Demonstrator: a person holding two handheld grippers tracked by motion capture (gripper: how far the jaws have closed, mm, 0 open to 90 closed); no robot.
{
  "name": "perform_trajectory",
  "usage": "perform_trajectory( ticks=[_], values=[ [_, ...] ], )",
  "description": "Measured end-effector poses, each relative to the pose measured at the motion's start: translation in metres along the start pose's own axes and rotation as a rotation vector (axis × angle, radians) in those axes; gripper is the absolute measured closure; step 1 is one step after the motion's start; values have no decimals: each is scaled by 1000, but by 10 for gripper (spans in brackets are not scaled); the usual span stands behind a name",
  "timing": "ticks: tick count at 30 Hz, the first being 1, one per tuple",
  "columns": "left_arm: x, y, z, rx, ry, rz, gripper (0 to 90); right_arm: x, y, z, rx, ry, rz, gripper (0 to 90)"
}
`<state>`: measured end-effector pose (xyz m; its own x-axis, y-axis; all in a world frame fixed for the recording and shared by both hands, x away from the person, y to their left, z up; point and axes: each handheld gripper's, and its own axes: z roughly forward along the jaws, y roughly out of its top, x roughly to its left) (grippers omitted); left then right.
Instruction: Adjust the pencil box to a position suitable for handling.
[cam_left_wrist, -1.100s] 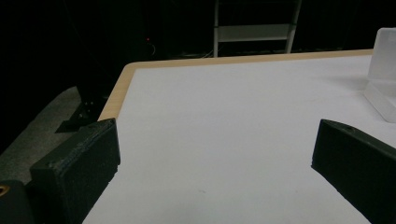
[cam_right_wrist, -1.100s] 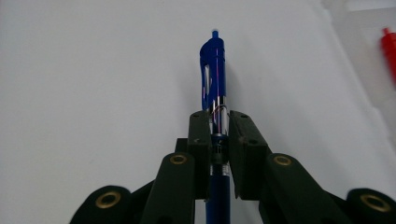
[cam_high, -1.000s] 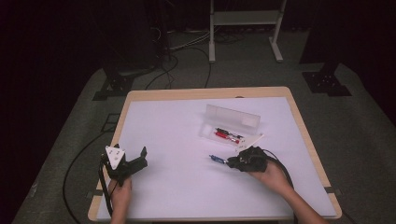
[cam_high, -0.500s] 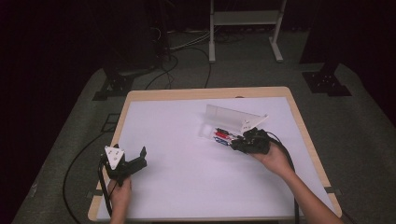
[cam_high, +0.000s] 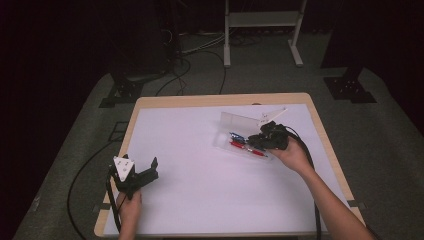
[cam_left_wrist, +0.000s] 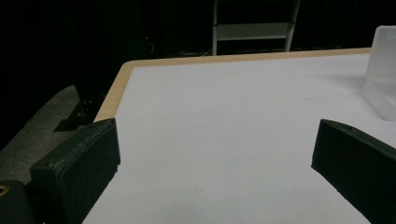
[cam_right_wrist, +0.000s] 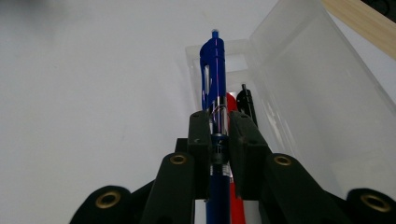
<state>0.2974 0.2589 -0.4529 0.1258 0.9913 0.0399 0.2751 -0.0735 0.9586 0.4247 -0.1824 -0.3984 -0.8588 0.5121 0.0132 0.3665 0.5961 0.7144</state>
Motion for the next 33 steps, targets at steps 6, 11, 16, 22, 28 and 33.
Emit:
perform_trajectory(
  ticks=[6, 11, 16, 22, 28, 33],
  values=[
    [1, -1, -1, 4, 7, -5, 3, -7, 4, 9, 16, 1, -20, 787],
    [3, -3, -3, 9, 13, -3, 4, -12, 2, 18, 48, -5, -16, 788],
    [4, -3, -4, 8, 19, -5, 3, -20, -4, 28, 77, -4, 0, 788],
    [5, -3, -5, 7, 17, -8, 3, -25, -10, 39, 105, 0, 7, 787],
    [7, -3, -9, -2, 15, -5, 3, -29, -13, 46, 111, -19, 14, 719],
    [9, -3, -7, -3, 12, -15, 4, -29, -12, 41, 91, -18, 15, 707]
  ],
)
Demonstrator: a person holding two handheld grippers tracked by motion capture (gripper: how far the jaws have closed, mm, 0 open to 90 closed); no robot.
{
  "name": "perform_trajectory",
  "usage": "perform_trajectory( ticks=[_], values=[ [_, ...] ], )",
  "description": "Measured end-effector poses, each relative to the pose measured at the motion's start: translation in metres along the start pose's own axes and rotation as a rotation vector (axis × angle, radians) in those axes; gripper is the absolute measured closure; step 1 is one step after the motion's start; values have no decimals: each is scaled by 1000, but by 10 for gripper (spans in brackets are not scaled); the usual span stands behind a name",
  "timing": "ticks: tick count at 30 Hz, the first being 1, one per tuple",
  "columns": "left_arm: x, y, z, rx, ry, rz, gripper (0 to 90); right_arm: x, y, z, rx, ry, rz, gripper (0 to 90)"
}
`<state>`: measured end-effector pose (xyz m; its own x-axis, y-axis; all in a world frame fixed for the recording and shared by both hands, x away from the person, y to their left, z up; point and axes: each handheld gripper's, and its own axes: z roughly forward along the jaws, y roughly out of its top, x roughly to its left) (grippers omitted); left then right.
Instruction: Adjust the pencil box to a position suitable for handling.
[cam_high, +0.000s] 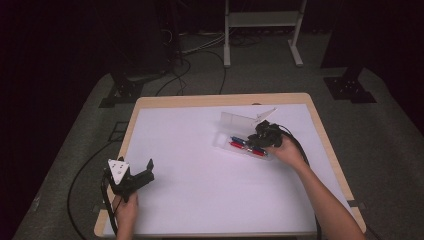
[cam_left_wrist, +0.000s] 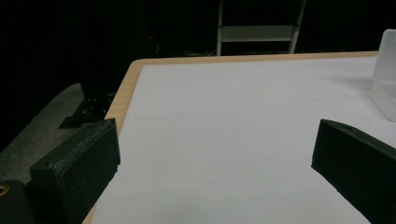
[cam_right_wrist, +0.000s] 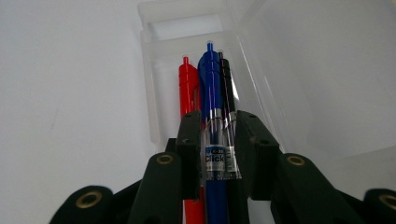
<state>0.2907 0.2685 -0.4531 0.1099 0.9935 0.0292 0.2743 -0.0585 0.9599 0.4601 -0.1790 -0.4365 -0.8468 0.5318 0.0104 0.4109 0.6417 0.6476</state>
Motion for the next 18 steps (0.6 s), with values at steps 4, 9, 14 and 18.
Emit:
perform_trajectory(
  ticks=[4, 9, 14, 18],
  values=[
    [-3, 0, 1, 2, 1, 9, 3, 0, -1, -8, -17, 14, 10, 687],
    [-3, 0, 1, 0, -1, 11, 3, 2, -4, -28, -67, 25, 26, 622],
    [-4, 1, 0, 0, 0, 15, 3, 1, -8, -39, -90, 33, 40, 579],
    [-4, 1, -1, -4, 3, 19, 4, 0, -15, -46, -102, 41, 68, 526]
  ],
)
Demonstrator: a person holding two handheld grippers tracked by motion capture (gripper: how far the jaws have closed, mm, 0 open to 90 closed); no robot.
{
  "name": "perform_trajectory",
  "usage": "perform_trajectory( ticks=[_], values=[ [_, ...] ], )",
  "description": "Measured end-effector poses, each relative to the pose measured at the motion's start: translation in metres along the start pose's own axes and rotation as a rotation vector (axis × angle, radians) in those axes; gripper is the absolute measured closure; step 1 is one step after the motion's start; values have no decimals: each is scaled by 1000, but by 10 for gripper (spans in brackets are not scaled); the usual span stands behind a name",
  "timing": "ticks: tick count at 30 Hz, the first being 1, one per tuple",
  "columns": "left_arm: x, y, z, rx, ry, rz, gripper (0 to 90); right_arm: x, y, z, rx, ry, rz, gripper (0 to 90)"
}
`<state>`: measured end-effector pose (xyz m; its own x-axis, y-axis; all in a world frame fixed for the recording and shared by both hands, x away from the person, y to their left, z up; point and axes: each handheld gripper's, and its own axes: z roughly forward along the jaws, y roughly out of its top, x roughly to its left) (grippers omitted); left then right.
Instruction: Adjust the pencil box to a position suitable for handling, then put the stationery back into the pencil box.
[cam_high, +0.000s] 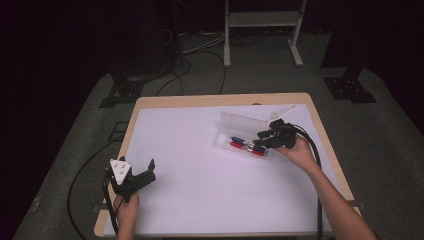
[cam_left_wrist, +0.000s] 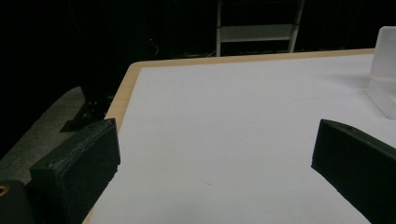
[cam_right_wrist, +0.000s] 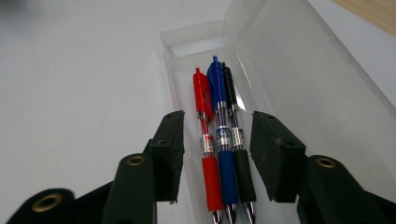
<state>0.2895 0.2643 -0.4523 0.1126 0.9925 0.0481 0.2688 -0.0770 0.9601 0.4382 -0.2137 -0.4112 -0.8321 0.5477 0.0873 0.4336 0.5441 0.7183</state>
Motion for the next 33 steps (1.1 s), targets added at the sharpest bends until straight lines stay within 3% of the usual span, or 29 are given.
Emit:
perform_trajectory(
  ticks=[9, 21, 33],
  values=[
    [3, 0, -1, 0, 0, -2, 3, 2, -17, -20, -47, -4, 45, 438],
    [4, 0, -1, 1, 2, 3, 4, 10, -33, -33, -36, -6, 42, 377],
    [3, -1, -2, 7, 6, 10, 4, 15, -52, -47, -58, -10, 71, 332]
  ],
)
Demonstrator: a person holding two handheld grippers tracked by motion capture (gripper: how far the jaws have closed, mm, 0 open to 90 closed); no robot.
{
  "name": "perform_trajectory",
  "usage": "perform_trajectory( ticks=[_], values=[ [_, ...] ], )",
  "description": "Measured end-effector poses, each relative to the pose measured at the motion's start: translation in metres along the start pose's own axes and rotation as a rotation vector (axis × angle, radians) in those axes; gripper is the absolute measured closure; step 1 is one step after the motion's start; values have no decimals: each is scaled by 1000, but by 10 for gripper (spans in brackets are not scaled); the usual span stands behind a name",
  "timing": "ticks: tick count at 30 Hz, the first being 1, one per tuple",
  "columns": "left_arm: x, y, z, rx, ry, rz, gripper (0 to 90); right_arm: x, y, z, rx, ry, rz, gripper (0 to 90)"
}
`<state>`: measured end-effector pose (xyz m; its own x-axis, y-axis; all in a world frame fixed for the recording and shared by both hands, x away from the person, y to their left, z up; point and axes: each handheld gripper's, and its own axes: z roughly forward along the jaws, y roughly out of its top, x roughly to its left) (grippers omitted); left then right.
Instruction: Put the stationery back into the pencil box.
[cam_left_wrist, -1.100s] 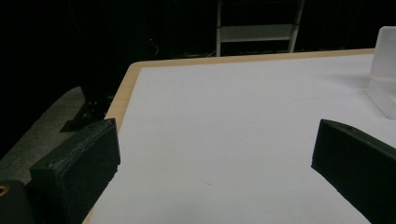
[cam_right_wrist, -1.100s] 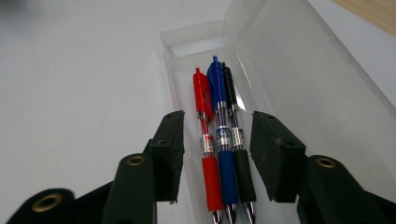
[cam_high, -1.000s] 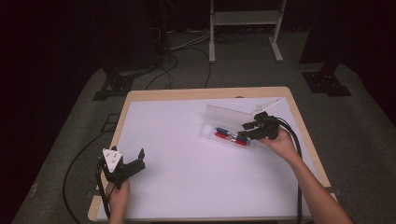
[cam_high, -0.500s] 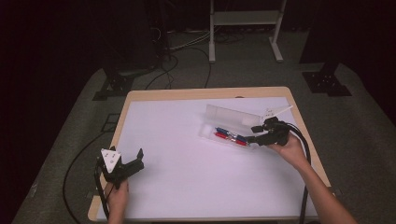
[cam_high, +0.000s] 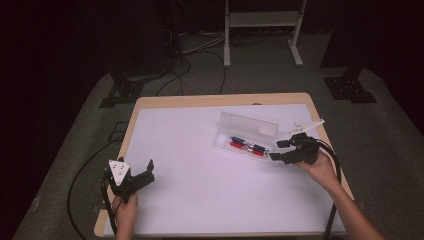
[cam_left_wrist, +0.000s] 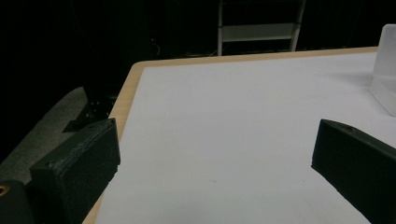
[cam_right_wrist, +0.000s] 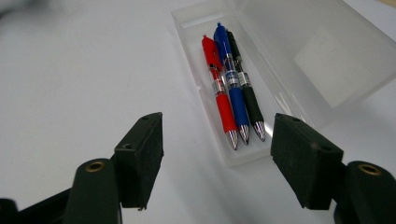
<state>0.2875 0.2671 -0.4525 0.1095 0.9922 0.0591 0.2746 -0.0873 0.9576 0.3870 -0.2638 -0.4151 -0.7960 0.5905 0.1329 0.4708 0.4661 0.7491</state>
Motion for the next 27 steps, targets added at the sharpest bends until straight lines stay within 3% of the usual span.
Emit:
perform_trajectory(
  ticks=[15, 27],
  values=[
    [1, 0, -2, -2, 2, -3, 3, 10, -20, -21, -6, 1, 25, 312],
    [0, 0, -2, -3, 8, -1, 4, 15, -38, -23, -3, 13, 43, 303]
  ],
)
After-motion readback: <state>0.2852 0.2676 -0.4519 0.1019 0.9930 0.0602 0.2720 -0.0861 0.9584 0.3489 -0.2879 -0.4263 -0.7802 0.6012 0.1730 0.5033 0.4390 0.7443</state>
